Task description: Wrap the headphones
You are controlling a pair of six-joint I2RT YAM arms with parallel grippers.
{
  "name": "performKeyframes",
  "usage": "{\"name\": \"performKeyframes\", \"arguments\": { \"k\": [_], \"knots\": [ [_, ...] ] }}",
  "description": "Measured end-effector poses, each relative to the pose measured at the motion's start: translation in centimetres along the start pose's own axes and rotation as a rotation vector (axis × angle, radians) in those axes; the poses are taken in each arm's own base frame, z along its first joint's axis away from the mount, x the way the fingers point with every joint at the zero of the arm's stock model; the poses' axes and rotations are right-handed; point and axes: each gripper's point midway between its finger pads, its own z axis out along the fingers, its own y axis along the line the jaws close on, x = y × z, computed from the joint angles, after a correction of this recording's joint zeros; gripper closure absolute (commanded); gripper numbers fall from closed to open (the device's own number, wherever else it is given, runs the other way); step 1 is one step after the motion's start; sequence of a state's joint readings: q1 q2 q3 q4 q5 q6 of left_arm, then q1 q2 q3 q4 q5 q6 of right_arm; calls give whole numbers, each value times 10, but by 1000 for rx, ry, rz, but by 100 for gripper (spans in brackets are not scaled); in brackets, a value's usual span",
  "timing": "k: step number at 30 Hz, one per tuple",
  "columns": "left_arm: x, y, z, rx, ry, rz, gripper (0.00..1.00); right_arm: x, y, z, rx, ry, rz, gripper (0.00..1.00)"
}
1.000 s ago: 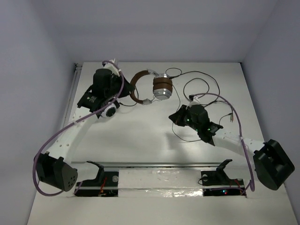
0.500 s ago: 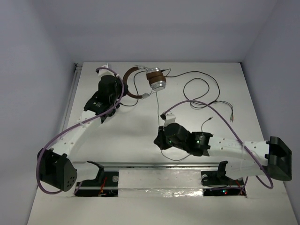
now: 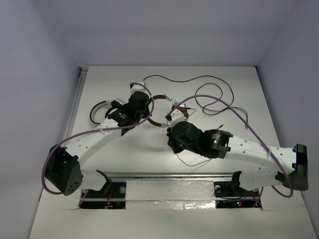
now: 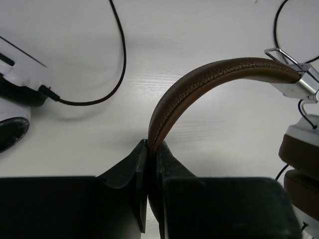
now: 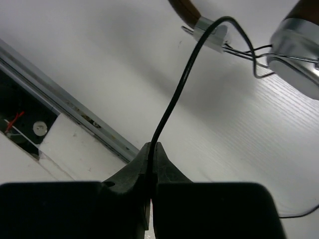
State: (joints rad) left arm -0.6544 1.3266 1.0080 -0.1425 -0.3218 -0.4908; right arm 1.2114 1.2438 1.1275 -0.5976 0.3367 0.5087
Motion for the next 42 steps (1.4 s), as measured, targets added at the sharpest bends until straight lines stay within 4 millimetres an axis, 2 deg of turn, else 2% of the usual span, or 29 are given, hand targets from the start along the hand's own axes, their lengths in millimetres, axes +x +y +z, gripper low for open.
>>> {"name": "performKeyframes", "arguments": {
  "k": [5,10,12,18,23,26,29,32,38,42],
  "knots": [
    [9,7,-12,-18,92,121,100,-4,-15,-6,51,15,-73,100],
    [-2,-10,-29,52,154,272,100,-21,-29,-20,90,-20,-111,100],
    [1,-13,-34,81,179,321,100,-29,-36,-26,109,-38,-119,100],
    [33,-19,-43,190,293,431,100,-39,-60,-32,202,-53,-136,100],
    [69,-22,-45,285,384,455,100,-44,-81,-36,281,-64,-141,100],
    [81,-23,-50,331,415,460,100,-47,-94,-39,340,-79,-136,100],
    [79,-29,-57,377,398,454,100,-54,-108,-42,408,-107,-123,100],
    [68,-37,-64,420,353,442,100,-58,-120,-47,461,-137,-98,100],
    [55,-52,-75,499,297,425,100,-41,-138,-51,517,-167,-40,100],
    [52,-57,-78,528,289,414,100,-31,-142,-45,532,-198,32,100]
  ]
}}
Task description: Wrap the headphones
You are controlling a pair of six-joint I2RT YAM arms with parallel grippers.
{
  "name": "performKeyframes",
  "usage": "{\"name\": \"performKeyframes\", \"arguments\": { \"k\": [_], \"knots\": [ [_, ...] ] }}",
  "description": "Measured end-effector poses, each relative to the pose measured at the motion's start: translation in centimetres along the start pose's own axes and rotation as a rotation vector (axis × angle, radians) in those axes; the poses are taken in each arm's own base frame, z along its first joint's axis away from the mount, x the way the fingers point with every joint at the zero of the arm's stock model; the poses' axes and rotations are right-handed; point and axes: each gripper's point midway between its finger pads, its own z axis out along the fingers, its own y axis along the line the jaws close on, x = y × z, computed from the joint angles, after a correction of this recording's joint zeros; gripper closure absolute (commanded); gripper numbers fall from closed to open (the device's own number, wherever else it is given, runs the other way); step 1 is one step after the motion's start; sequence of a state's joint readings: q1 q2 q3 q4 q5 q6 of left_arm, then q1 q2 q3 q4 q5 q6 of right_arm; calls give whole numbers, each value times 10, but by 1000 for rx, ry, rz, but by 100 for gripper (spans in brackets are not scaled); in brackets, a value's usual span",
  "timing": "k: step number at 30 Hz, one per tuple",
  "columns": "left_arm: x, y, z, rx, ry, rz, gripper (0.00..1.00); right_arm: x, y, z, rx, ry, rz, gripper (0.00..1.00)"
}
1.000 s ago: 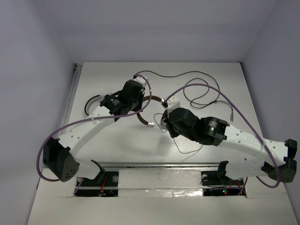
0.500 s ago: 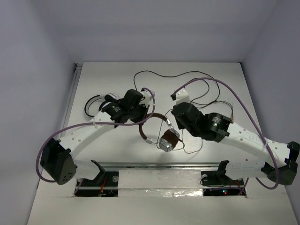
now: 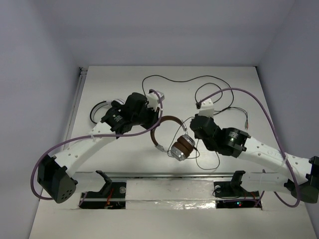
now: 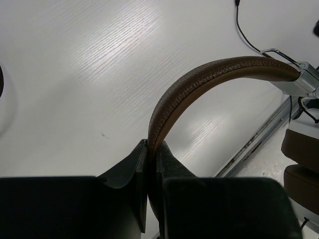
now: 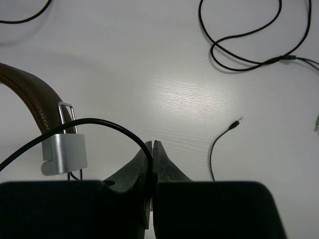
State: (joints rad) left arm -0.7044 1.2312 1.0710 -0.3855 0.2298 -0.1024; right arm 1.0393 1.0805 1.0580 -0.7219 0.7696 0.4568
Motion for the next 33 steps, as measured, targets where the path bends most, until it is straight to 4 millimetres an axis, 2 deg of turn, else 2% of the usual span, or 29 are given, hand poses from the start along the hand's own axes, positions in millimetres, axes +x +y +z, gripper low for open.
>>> {"name": "performKeyframes", "arguments": {
  "k": [7,11,16,18,24,33],
  "knots": [
    [-12,-2,-6,25,-50,-23,100,25,10,14,-23,-24,173,96],
    [-23,2,-13,37,-92,-47,100,23,13,12,-76,-75,286,93],
    [-43,8,-24,60,-159,-88,100,15,25,8,-185,-140,398,76],
    [-52,7,-27,73,-187,-96,100,18,31,9,-235,-153,424,68],
    [-65,-2,-32,115,-222,-108,100,35,49,21,-351,-163,471,52],
    [-96,-3,-50,96,-303,-140,100,49,72,24,-506,-185,526,49]
  ]
}}
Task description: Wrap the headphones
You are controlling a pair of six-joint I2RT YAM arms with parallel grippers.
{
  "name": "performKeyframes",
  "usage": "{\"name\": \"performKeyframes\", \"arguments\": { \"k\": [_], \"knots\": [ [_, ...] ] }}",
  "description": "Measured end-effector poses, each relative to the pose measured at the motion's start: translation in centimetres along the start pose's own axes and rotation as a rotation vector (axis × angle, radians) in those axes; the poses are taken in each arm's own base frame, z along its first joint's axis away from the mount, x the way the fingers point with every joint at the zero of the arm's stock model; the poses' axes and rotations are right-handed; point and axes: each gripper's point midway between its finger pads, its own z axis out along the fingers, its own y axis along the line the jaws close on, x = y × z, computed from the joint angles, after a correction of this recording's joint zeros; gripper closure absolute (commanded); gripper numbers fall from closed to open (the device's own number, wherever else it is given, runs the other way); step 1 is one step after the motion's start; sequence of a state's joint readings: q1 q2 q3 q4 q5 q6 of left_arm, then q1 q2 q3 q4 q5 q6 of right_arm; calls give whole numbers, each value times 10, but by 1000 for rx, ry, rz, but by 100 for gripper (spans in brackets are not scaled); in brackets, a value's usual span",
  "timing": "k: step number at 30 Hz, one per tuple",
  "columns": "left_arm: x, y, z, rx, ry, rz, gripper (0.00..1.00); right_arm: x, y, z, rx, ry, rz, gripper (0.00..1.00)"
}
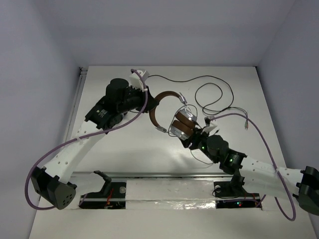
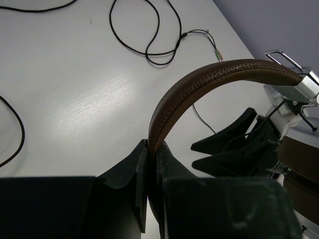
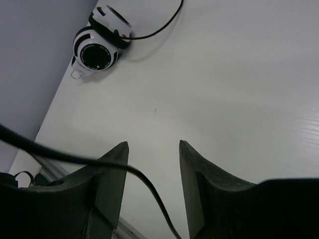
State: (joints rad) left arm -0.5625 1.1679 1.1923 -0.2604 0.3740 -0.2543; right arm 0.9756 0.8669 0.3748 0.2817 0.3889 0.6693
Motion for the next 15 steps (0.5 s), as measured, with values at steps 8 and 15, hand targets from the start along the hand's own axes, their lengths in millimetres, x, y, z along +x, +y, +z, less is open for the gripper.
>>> {"name": "performKeyframes", "arguments": {
  "k": [8,15],
  "knots": [
    [-31,5,-10,-50,-77,-34,100,30,-8,-2,-20,73,57,49],
    [-38,9,-12,-68,-98,-81,100,62,-23,0,13,158,81,50]
  ]
}}
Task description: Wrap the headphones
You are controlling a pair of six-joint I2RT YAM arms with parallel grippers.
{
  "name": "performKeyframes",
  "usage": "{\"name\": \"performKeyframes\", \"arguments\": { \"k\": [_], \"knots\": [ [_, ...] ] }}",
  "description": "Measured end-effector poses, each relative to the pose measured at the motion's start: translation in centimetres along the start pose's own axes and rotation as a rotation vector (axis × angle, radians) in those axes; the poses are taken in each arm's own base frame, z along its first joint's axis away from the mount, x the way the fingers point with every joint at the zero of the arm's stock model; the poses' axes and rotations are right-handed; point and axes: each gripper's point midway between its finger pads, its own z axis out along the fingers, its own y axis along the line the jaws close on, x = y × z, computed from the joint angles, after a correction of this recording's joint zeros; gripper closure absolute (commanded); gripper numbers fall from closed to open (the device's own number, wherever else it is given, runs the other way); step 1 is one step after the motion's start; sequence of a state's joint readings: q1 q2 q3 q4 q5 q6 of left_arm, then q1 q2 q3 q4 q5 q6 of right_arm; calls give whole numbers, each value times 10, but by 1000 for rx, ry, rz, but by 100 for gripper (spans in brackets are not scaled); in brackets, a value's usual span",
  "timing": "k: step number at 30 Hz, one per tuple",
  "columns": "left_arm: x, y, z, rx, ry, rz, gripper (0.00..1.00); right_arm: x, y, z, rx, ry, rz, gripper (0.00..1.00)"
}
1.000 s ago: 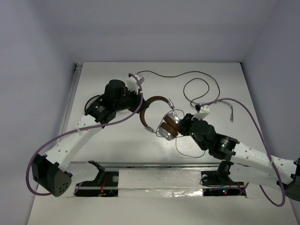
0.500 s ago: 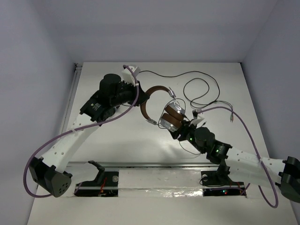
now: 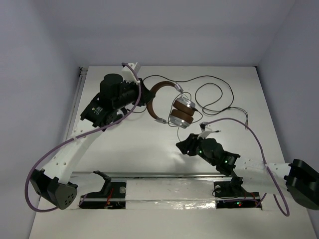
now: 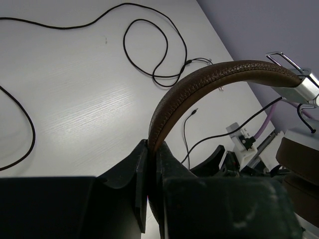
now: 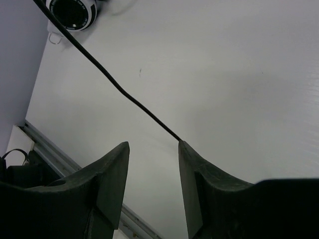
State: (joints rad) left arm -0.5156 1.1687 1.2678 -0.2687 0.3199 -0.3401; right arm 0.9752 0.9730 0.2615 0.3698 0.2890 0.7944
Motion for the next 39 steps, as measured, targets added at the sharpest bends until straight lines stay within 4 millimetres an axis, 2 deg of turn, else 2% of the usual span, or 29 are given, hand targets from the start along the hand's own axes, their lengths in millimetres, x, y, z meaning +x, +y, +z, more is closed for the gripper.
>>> {"name": "performKeyframes", "arguments": {
  "k": [10,17,19,20,24,26,28,29,30,33,35,39],
  "knots": [
    [-15,-8,1,19,-28,-20,100,14,-12,16,37,20,-22,48],
    [-25,-12,1,23,-48,-14,100,20,-10,23,21,29,-22,51],
    [-26,-13,0,24,-50,-18,100,24,-12,25,27,41,-25,56],
    [-26,-13,0,24,-50,-21,100,25,-14,25,31,46,-28,69],
    [-26,-11,1,14,-53,-23,100,17,-3,19,-9,34,-17,82],
    [-26,-9,1,3,-52,-24,100,5,9,11,-49,8,-4,81],
    [-26,-7,1,-9,-52,-26,100,-11,22,0,-93,-31,11,71],
    [-25,-6,1,-15,-52,-26,100,-18,28,-5,-110,-50,17,61],
    [-25,-4,1,-21,-52,-26,100,-25,31,-10,-121,-66,21,38],
    [-25,-2,1,-33,-55,-27,100,-42,33,-20,-105,-111,35,16],
    [-26,-1,1,-40,-56,-27,100,-45,27,-19,-56,-116,28,14],
    [-24,0,1,-47,-52,-29,100,-33,9,-1,73,-56,-16,13]
  ]
}}
